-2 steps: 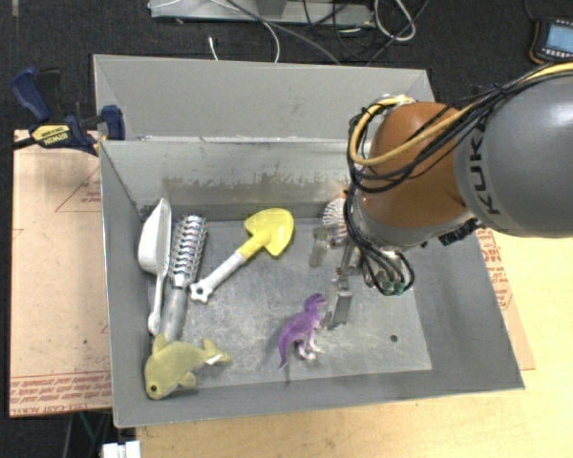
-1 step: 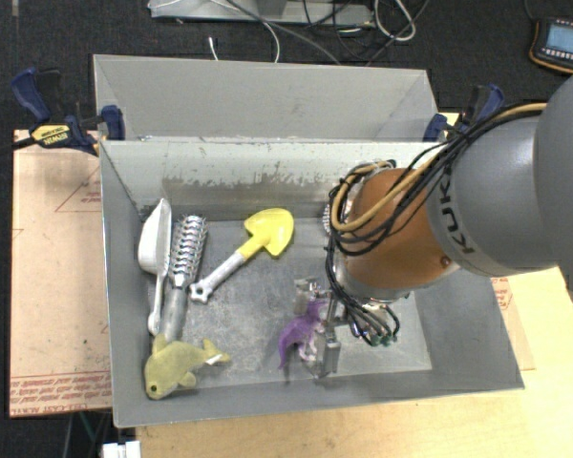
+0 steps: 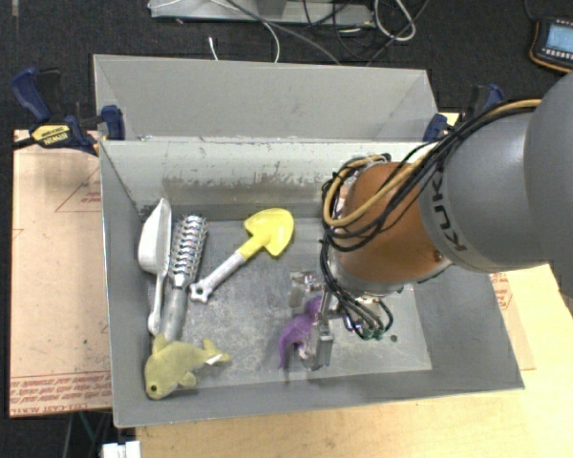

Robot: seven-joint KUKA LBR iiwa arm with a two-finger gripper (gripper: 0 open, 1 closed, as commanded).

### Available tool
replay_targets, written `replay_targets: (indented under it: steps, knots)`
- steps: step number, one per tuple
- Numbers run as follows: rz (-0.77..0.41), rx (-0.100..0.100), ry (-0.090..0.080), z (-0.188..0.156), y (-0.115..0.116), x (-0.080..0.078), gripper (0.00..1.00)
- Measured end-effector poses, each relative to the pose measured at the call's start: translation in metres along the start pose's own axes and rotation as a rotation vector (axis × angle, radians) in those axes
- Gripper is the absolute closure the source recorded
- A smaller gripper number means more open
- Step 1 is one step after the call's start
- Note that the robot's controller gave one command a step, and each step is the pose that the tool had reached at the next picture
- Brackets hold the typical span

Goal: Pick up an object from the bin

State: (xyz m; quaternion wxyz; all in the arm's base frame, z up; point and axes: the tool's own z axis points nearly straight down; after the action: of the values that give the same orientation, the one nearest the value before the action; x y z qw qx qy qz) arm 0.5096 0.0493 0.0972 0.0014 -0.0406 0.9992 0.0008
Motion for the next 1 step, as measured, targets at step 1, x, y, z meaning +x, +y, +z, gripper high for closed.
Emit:
replay_targets:
  steps: [1]
  knots:
    - [-0.222,-0.002,-0.001,0.0264,-0.0248,0.0214,1.0]
